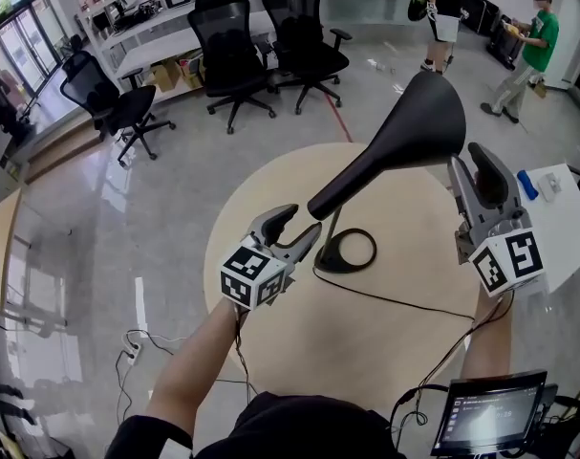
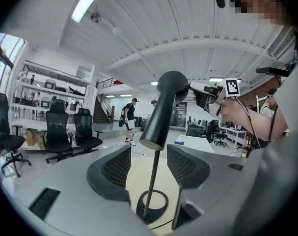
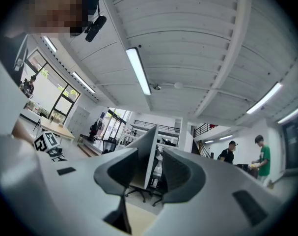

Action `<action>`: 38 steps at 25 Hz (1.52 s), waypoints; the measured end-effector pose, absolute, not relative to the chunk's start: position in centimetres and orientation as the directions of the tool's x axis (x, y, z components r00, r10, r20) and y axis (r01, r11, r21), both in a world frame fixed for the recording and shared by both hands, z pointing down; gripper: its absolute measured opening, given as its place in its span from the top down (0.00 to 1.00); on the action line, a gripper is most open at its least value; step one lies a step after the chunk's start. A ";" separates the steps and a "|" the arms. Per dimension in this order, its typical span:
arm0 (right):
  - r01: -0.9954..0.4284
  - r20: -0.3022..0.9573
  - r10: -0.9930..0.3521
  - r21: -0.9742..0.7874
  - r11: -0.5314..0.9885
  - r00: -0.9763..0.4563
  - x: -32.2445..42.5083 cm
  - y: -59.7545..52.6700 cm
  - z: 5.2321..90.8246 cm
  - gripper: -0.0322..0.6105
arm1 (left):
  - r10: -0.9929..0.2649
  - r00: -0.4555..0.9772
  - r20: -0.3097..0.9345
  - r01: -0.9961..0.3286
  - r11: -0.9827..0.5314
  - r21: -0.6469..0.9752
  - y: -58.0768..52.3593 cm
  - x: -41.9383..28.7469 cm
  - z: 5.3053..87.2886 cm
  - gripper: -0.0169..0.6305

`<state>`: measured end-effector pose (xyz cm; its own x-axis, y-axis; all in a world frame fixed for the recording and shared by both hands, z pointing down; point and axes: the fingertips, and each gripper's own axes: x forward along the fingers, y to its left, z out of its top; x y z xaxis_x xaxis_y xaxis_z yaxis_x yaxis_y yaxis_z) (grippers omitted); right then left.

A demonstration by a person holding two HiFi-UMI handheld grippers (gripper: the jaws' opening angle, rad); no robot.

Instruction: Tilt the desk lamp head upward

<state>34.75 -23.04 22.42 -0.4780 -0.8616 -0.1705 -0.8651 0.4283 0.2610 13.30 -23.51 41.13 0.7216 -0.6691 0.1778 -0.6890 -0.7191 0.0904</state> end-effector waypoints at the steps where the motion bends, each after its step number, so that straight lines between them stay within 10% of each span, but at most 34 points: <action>1: -0.868 -0.172 -0.862 0.250 0.430 -0.477 35.0 -22.9 22.5 0.73 | -0.669 0.721 0.178 -0.689 -0.718 0.095 -23.3 13.2 41.2 0.64; 26: -0.905 0.081 -0.919 -0.226 0.360 -0.386 36.5 -10.3 41.8 0.74 | -0.398 0.862 0.315 -0.505 -0.737 0.449 -6.8 15.1 53.0 0.64; 30: -0.870 0.124 -0.898 -0.334 0.362 -0.421 34.7 -8.1 44.9 0.95 | -0.302 0.899 0.317 -0.418 -0.808 0.415 -4.4 17.3 52.7 0.64; 38: -0.844 0.220 -0.859 -0.408 0.349 -0.462 30.9 -2.9 49.6 0.95 | -0.226 0.935 0.273 -0.334 -0.821 0.462 -1.4 20.8 52.2 0.64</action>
